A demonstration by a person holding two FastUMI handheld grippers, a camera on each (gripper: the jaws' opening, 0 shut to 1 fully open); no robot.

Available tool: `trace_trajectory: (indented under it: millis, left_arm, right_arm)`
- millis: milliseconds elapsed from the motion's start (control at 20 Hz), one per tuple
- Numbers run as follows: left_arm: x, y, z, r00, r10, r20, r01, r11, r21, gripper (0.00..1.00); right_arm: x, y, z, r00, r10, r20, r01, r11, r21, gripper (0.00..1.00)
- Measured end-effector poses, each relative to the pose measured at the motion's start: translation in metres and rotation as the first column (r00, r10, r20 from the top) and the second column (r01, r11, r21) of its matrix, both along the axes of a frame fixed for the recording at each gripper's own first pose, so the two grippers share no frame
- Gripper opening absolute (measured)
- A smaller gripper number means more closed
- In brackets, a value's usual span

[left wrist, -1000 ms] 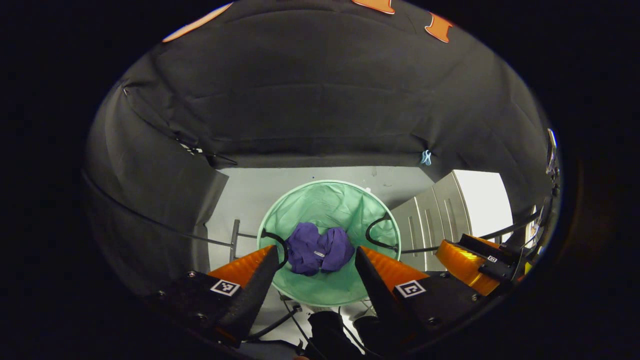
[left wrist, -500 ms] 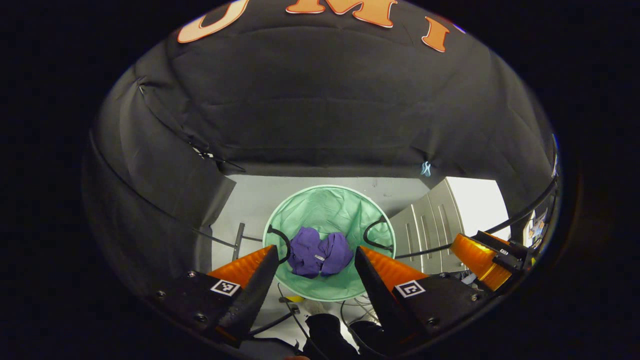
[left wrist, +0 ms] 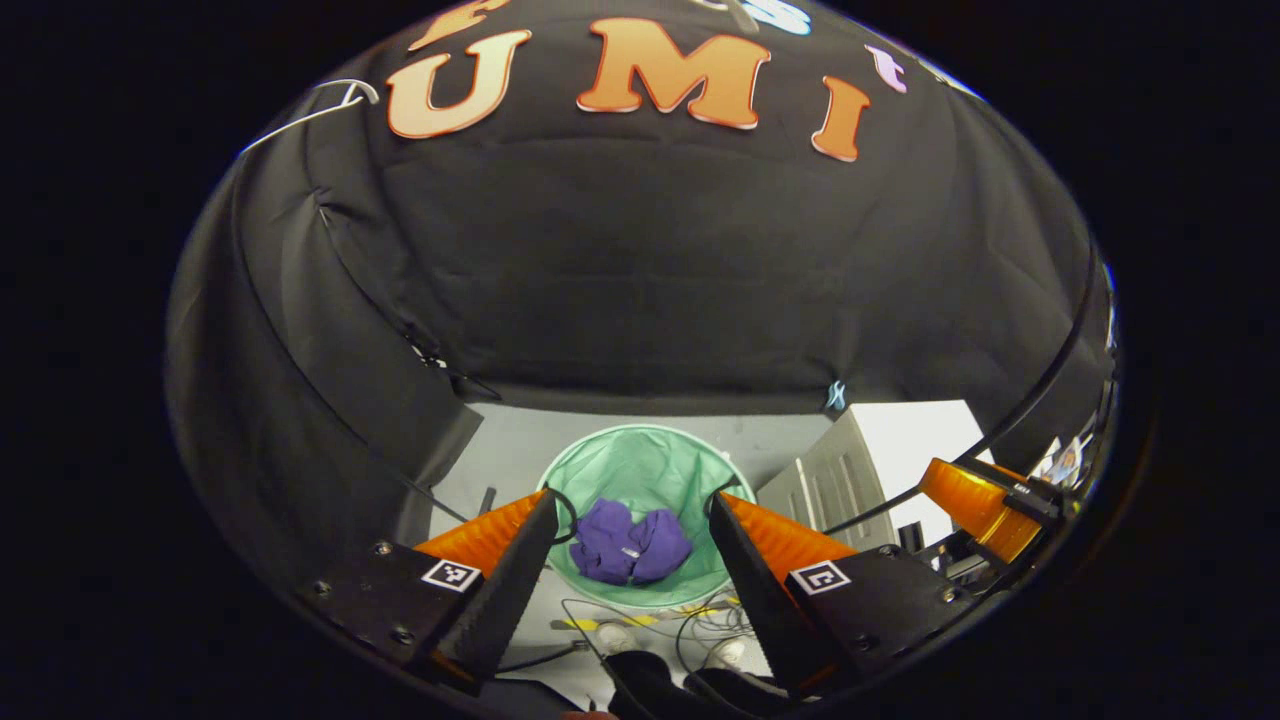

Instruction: Grasp the clothes on the hanger with both hands and then place them into the laundry hamper below.

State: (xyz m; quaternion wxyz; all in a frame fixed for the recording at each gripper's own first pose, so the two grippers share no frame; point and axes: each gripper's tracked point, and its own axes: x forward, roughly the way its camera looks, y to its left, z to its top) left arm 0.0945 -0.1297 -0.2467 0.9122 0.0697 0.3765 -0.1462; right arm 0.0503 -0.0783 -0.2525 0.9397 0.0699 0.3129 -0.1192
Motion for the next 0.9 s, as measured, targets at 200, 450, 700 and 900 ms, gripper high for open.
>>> trace_trajectory:
  millis: [200, 450, 700, 900]
  left_arm:
    - [-0.023, -0.003, 0.047, 0.995, 0.024, 0.101, -0.02, 0.999, -0.044, 0.97]
    - [-0.053, -0.008, 0.09, 0.974, 0.055, 0.219, -0.048, 0.998, -0.04, 0.97]
    - [-0.071, -0.022, 0.142, 0.939, 0.086, 0.333, -0.061, 0.995, -0.084, 0.97]
    - [-0.082, -0.03, 0.172, 0.906, 0.113, 0.407, -0.065, 0.989, -0.13, 0.96]
  right_arm:
    - [-0.022, -0.003, 0.047, 0.996, 0.053, 0.073, -0.05, 0.998, -0.034, 0.98]
    - [-0.048, -0.013, 0.103, 0.981, 0.111, 0.156, -0.099, 0.992, -0.084, 0.98]
    - [-0.067, -0.024, 0.152, 0.963, 0.145, 0.228, -0.131, 0.988, -0.077, 0.98]
    - [-0.074, -0.027, 0.188, 0.939, 0.179, 0.293, -0.157, 0.983, -0.097, 1.0]
